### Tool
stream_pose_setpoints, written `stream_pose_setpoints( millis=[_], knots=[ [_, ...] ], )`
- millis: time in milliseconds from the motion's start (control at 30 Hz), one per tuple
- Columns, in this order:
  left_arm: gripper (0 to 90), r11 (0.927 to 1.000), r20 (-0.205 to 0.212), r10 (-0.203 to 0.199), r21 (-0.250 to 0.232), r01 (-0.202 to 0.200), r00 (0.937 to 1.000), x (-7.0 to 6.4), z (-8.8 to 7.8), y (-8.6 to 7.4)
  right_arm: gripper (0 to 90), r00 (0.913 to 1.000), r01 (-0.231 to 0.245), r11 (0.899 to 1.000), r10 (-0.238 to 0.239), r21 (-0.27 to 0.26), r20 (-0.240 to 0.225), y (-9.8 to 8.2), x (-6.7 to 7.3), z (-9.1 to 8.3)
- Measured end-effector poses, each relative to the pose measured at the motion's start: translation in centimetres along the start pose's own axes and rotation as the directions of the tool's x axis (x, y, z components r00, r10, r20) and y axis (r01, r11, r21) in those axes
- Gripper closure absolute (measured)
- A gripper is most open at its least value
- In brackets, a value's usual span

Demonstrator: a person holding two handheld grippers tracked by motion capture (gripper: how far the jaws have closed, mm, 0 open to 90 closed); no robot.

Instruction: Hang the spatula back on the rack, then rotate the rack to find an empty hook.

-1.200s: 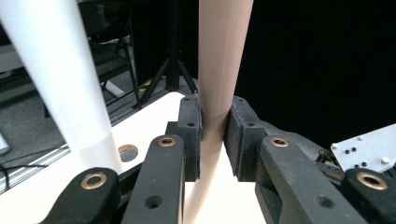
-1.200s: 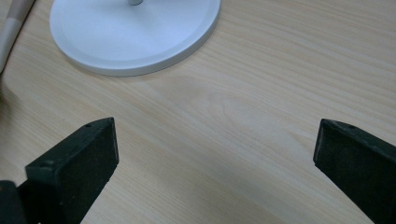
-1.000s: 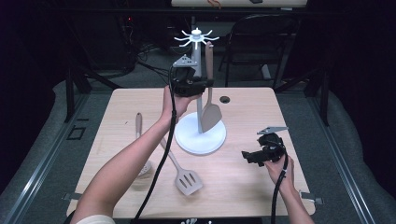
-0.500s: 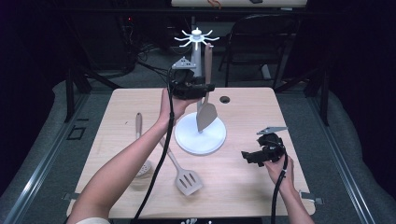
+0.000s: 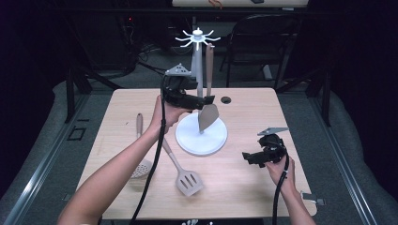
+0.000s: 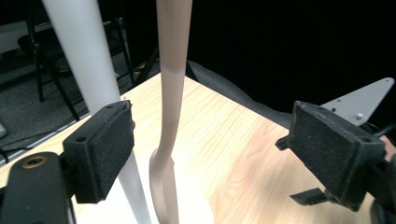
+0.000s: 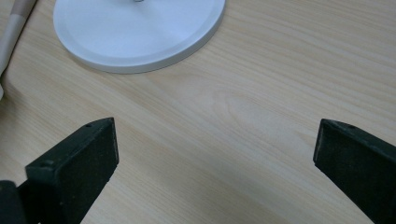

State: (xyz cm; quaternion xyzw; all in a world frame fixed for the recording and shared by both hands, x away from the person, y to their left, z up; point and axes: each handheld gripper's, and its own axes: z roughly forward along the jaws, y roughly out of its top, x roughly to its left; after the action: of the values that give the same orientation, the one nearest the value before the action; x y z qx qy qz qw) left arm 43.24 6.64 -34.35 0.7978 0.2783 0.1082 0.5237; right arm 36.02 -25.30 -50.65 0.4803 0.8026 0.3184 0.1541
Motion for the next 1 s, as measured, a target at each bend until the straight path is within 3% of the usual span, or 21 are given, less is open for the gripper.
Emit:
stream_pose_setpoints(
  millis=[100, 400, 633, 700, 767, 833, 1000],
  knots=[
    [12.0, 1.0000, 0.003, -0.005, -0.001, 0.005, 1.0000, 0.1, -0.5, 0.0, 0.0, 1.0000, -0.001, 1.000, 0.001, -0.006, -0.005, 0.0, 0.0, 0.1],
    [3.8, 0.9997, -0.041, -0.005, -0.022, 0.004, 0.9992, 1.2, -3.2, 0.9, 0.0, 1.0000, -0.001, 1.000, 0.001, 0.009, -0.006, 0.0, 0.1, 0.2],
    [6.4, 0.9991, -0.056, 0.004, -0.041, -0.006, 0.9984, 1.5, -4.4, 1.7, 0.1, 1.0000, 0.001, 1.000, -0.001, 0.003, -0.003, 0.0, 0.1, 0.4],
    [16.2, 0.9987, -0.092, 0.013, -0.047, -0.017, 0.9957, 1.3, -4.8, 2.1, 0.2, 1.0000, -0.004, 1.000, 0.004, 0.017, -0.001, 0.0, 0.0, 0.3],
    [18.2, 0.9985, -0.106, 0.012, -0.052, -0.017, 0.9943, 1.3, -5.0, 2.2, 0.2, 1.0000, -0.005, 1.000, 0.005, 0.021, 0.003, -0.1, 0.0, 0.3],
    [28.2, 0.9981, -0.131, 0.013, -0.058, -0.021, 0.9914, 1.1, -5.3, 2.5, 0.5, 1.0000, -0.002, 1.000, 0.002, 0.024, 0.005, 0.0, 0.0, 0.3],
    [54.9, 0.9952, -0.136, 0.047, -0.078, -0.058, 0.9895, 0.7, -6.0, 3.1, 0.6, 1.0000, -0.002, 1.000, 0.003, 0.025, -0.002, 0.0, 0.1, 0.4]
  ],
)
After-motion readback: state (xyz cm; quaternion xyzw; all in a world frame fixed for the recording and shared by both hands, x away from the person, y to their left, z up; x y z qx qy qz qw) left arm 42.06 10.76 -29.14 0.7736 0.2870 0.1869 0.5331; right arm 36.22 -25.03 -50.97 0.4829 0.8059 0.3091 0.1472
